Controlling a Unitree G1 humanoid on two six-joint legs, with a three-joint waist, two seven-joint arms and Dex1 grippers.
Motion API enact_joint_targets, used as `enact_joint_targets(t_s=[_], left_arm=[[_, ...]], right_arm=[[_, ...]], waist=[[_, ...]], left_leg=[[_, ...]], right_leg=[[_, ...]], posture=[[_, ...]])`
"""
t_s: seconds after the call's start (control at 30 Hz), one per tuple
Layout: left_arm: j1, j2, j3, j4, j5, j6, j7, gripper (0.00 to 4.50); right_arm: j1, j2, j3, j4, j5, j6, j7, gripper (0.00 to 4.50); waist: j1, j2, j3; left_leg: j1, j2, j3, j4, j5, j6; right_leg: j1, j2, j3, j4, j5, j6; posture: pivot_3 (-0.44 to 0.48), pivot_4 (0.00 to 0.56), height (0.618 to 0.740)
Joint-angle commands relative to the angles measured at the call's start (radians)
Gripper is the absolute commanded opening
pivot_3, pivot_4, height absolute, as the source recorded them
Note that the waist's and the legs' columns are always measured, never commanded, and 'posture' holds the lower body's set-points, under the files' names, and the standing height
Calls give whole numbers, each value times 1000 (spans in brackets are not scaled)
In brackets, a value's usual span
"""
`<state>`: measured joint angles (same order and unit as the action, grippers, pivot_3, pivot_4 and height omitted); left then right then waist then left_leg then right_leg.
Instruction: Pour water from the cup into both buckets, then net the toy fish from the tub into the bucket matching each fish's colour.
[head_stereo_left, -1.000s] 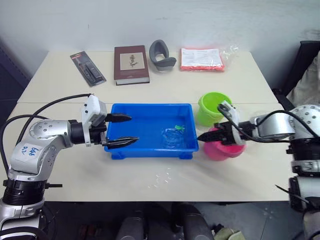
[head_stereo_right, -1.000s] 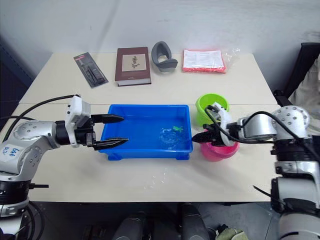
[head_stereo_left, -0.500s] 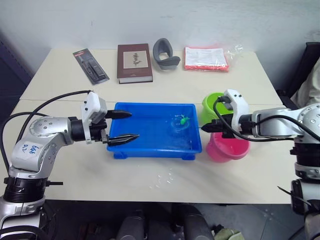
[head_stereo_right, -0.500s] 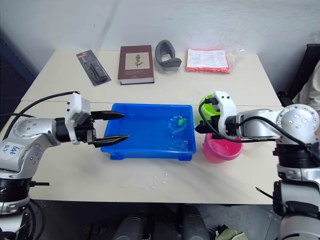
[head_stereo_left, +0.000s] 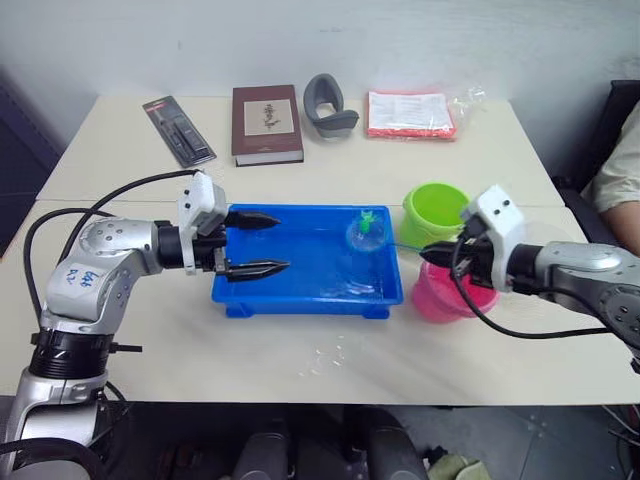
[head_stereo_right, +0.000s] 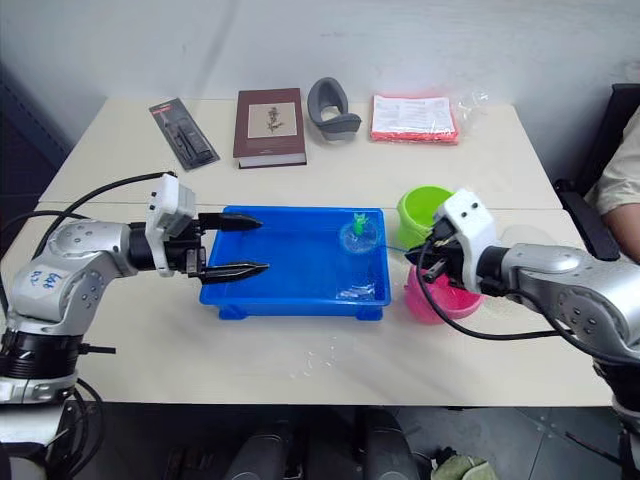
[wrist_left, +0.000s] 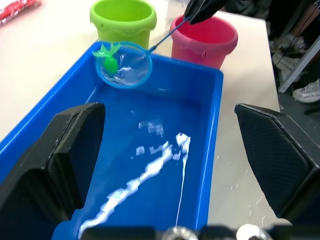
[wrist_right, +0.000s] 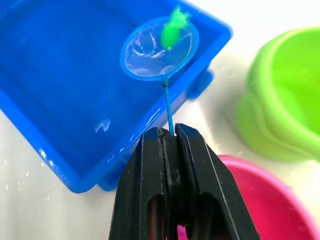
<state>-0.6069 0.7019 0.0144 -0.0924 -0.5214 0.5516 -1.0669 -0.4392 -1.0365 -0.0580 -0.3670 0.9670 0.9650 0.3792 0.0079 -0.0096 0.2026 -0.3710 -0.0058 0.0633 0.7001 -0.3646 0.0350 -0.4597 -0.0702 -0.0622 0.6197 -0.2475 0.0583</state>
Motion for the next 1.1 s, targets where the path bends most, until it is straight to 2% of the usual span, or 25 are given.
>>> enact_joint_targets(t_s=[0.03, 0.2, 0.47, 0.63, 0.7, 0.77, 0.87, 1.03, 1.1], left_arm=[[-60, -28, 10, 15, -14, -12, 6, 4475], [-113, -38, -15, 71, 13, -39, -37, 4475], [-157, -54, -39, 136, 46, -78, -71, 4475], [-173, -57, -39, 162, 61, -91, -85, 4475], [-176, -59, -41, 162, 64, -92, -88, 4475], [-181, -60, -44, 166, 68, -93, -90, 4475], [-186, -61, -46, 169, 72, -94, -92, 4475], [-216, -60, -59, 207, 99, -114, -107, 4475], [-214, -62, -59, 194, 93, -103, -109, 4475]], right_arm=[[31, -11, -157, -21, 1, 3, 15, 0], [76, -49, -237, 19, -125, -64, 55, 0], [156, -157, -120, 129, -592, -499, 193, 0], [155, -250, -10, 276, -1001, -1074, 198, 0], [131, -323, 58, 344, -1234, -1315, 121, 0], [79, -371, 111, 413, -1435, -1469, 38, 0], [20, -358, 124, 491, -1502, -1540, -7, 0], [-77, -330, 116, 570, -1476, -1601, 33, 0], [-98, -296, 115, 588, -1377, -1599, 98, 0]], waist=[[6, 0, 0], [7, 0, 0], [12, 0, 0], [12, 0, 0], [9, 0, 0], [3, 0, 0], [-7, 0, 0], [-11, 0, 0], [-14, 0, 0]], left_leg=[[0, 0, 0, 0, 0, 0], [1, 0, 1, 0, 0, -1], [2, 0, 3, 0, 0, -1], [2, -1, 5, 1, 1, -1], [2, 0, 6, 1, 1, -2], [2, 0, 7, 1, 1, -2], [3, 0, 7, 1, 1, -3], [3, 1, 7, 1, 2, -5], [5, 1, 9, 1, 3, -5]], right_leg=[[0, 0, 0, 0, 0, 0], [0, 0, 0, 0, 0, 0], [0, 3, 2, 1, 0, 0], [-1, 3, 3, 2, 0, 0], [-2, 4, 4, 2, 0, 0], [-2, 4, 6, 2, 0, 0], [-2, 4, 6, 2, 0, 0], [-2, 5, 6, 3, 0, 0], [-2, 6, 8, 4, 0, 0]], posture=[[0, 150, 740], [0, 150, 740], [0, 150, 740], [0, 150, 740], [0, 150, 740], [0, 150, 740], [0, 150, 740], [0, 150, 740], [0, 150, 740]])
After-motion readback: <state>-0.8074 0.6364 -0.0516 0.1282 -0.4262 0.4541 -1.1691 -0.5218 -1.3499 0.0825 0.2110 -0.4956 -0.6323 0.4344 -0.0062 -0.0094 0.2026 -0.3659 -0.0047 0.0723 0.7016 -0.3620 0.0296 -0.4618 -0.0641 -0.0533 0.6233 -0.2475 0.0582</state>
